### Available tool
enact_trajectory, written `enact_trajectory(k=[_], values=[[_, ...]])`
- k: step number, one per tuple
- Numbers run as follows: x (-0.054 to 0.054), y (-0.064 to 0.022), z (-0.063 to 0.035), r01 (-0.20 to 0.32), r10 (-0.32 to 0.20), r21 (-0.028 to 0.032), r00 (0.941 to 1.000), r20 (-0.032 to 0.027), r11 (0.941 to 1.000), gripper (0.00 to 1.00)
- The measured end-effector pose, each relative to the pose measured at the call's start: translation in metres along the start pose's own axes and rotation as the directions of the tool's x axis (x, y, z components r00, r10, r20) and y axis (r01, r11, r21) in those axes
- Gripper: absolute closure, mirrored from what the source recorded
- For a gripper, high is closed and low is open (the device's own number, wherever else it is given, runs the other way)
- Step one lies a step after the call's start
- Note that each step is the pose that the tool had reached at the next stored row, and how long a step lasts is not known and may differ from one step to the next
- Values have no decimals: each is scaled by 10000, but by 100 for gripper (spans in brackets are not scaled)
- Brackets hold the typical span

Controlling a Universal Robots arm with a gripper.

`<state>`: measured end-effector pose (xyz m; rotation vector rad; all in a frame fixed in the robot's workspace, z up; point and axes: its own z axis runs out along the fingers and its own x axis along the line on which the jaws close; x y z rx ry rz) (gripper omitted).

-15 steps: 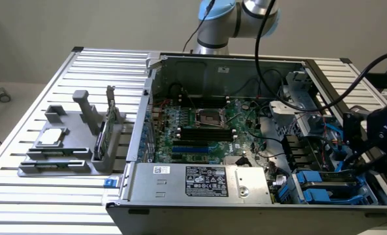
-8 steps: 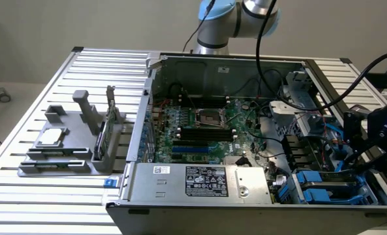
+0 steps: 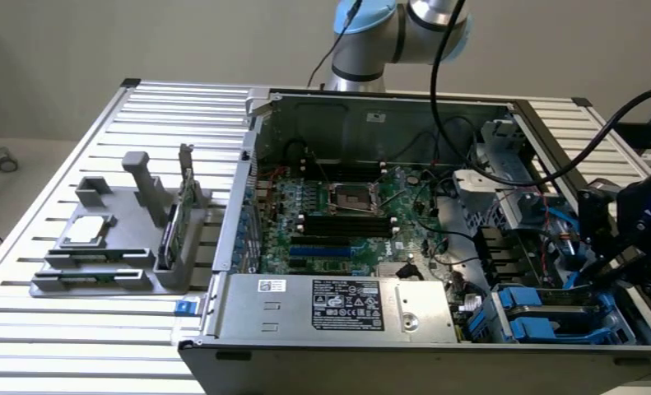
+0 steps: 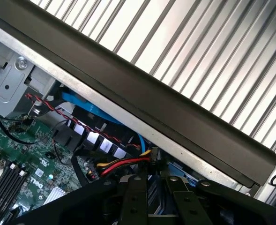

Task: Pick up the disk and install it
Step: 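Insert the first disk wire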

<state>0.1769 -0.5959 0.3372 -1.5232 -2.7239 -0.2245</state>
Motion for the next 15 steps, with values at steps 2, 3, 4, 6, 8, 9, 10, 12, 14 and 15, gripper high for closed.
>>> enact_trajectory(k=[2, 3, 4, 6, 8, 9, 10, 12, 14, 15], values=[[1, 0, 0, -1, 1, 14, 10000, -8, 10000, 82], [6, -6, -3, -4, 4, 31, 10000, -16, 10000, 82], [14, -16, -8, -5, 6, 52, 10000, -28, 10000, 82], [33, -47, -20, -17, 18, 116, 10000, -73, 9999, 82], [52, -78, -30, -28, 30, 166, 9999, -128, 9999, 82], [59, -91, -32, -33, 36, 195, 9999, -157, 9998, 82], [63, -99, -33, -39, 43, 231, 9998, -182, 9997, 82], [67, -106, -34, -70, 77, 294, 9997, -217, 9995, 82], [68, -108, -35, -210, 218, 322, 9995, -224, 9993, 82], [68, -108, -35, -298, 306, 328, 9993, -220, 9990, 82]])
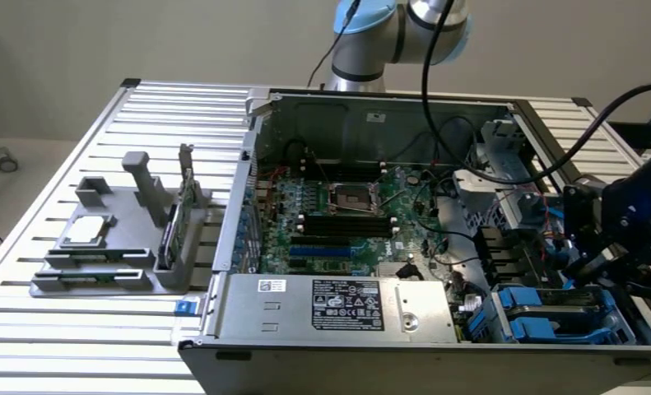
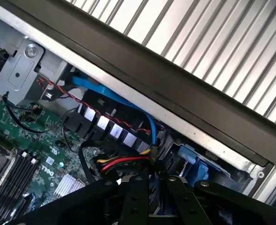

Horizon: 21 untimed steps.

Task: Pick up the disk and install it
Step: 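Insert the first disk wire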

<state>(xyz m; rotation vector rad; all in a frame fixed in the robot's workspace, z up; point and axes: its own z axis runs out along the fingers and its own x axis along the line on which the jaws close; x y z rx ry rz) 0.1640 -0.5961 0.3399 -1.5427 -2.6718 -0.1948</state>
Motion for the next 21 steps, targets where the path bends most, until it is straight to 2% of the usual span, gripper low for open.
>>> enact_trajectory(k=[11, 18, 21], values=[[0, 0, 0, -951, 951, 63, 9955, -12, 9955, 82], [-22, -13, -36, -1185, 1187, 226, 9929, -77, 9927, 82], [-34, -21, -51, -1264, 1267, 260, 9919, -91, 9916, 82]])
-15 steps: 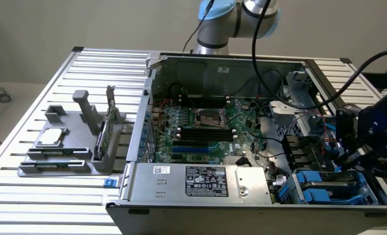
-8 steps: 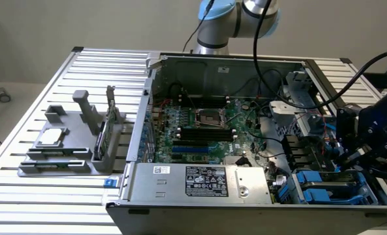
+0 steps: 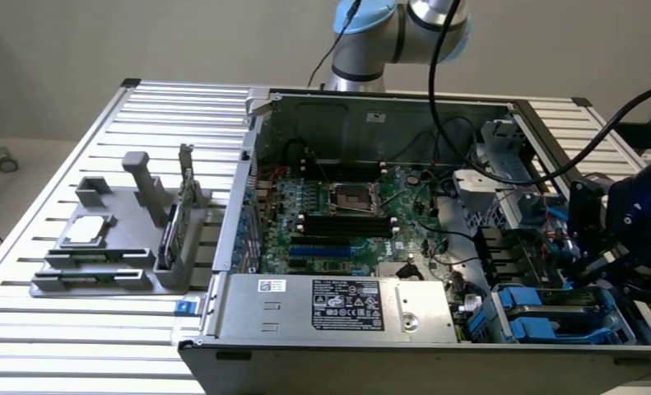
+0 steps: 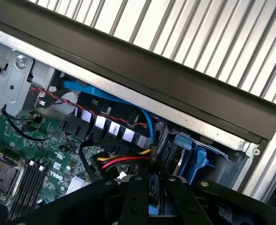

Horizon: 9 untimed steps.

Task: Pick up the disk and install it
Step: 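Insert the first disk wire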

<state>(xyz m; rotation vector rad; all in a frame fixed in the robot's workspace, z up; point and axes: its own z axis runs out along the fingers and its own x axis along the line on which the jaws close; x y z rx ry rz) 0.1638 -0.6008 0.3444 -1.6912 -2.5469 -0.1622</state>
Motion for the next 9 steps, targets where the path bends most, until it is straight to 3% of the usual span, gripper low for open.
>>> enact_trajectory(k=[9], values=[[-4, -6, -2, -417, 417, -18, 9991, 79, 9991, 82]])
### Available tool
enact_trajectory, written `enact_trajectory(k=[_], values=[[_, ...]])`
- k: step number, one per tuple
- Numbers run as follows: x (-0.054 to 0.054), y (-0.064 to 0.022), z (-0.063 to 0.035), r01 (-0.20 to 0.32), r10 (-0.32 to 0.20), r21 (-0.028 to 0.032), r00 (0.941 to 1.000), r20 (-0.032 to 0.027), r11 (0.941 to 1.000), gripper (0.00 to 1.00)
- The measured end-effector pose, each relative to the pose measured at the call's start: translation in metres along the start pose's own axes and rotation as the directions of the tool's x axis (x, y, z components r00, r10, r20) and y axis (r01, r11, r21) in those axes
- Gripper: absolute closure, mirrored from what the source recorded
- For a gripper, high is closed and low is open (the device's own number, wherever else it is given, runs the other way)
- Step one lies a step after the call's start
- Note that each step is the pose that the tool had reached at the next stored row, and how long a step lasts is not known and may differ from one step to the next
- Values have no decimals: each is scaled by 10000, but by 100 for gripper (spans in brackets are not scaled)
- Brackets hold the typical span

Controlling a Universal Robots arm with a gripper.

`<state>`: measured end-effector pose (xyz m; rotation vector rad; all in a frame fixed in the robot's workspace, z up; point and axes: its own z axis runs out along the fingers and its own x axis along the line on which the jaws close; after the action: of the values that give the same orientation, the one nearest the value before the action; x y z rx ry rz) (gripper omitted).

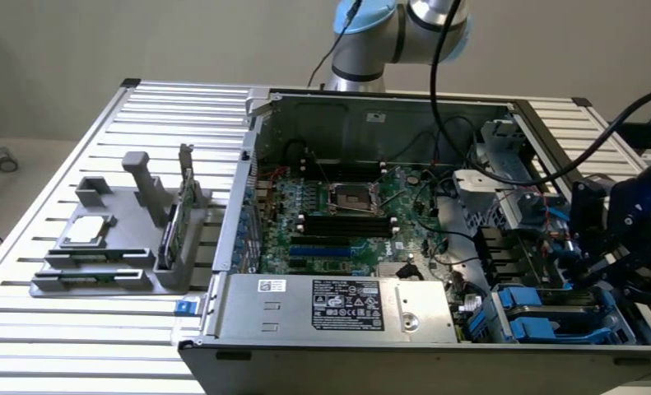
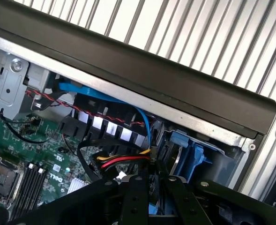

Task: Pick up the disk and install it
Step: 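Insert the first disk wire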

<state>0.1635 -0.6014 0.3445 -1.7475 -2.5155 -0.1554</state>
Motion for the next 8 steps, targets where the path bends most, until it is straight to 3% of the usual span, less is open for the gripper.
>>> enact_trajectory(k=[4, 8], values=[[1, 0, 1, -290, 290, -25, 9996, 39, 9996, 82], [1, -2, 0, -506, 506, -17, 9986, 147, 9987, 82]])
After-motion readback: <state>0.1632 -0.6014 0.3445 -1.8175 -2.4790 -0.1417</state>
